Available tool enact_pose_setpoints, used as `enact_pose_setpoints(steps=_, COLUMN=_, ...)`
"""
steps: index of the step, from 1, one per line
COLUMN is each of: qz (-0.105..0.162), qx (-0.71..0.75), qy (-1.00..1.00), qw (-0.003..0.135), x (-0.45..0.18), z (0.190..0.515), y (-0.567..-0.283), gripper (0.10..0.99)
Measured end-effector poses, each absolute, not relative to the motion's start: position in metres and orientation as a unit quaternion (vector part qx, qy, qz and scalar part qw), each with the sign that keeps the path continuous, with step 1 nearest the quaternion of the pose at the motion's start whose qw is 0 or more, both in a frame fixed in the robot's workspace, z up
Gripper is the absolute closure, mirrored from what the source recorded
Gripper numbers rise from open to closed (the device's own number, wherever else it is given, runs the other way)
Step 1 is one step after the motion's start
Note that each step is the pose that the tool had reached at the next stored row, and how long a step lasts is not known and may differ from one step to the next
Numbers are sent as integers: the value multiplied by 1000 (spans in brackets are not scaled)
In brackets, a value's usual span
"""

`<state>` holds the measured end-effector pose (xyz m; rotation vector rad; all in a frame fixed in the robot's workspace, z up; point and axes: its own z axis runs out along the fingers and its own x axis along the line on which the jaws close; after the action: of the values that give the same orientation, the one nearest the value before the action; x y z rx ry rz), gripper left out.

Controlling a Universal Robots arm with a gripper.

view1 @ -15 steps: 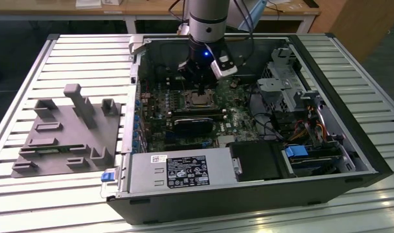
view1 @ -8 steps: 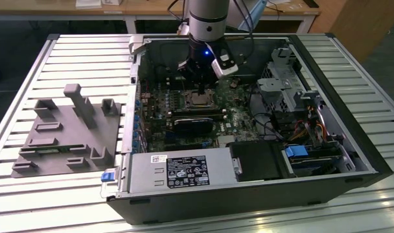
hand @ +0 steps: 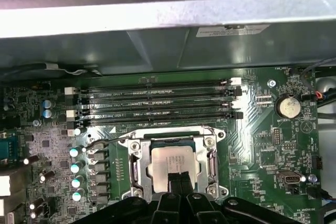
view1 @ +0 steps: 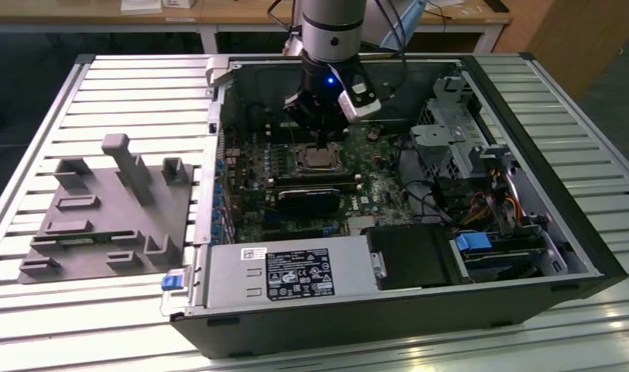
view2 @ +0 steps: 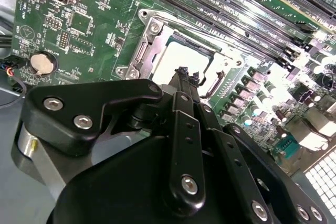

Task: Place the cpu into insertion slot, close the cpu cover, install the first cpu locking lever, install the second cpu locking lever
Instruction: 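Close the cpu cover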

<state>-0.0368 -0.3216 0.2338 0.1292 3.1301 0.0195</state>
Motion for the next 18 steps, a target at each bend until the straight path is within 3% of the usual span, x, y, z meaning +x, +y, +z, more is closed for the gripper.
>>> enact_pose_setpoints(steps=18, qz=6, qx=41, qy=999, qw=4, x=-50, z=223, y=-322, gripper=984)
